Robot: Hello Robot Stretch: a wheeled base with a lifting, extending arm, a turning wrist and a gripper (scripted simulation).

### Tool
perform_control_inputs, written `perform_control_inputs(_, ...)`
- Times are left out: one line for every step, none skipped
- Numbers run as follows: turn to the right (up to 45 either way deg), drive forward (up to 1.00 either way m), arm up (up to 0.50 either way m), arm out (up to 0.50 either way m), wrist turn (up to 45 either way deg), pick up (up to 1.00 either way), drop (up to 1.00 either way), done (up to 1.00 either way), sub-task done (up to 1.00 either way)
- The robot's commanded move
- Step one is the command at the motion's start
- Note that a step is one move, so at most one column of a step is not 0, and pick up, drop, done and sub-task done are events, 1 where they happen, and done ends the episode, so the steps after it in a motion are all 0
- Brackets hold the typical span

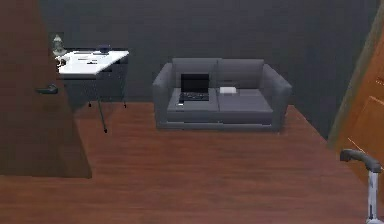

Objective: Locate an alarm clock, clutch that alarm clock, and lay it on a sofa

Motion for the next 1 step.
perform_control_inputs(0.0, 0.65, 0.0, 0.0, 0.0, 0.0, 0.0, 0.0, 0.0)
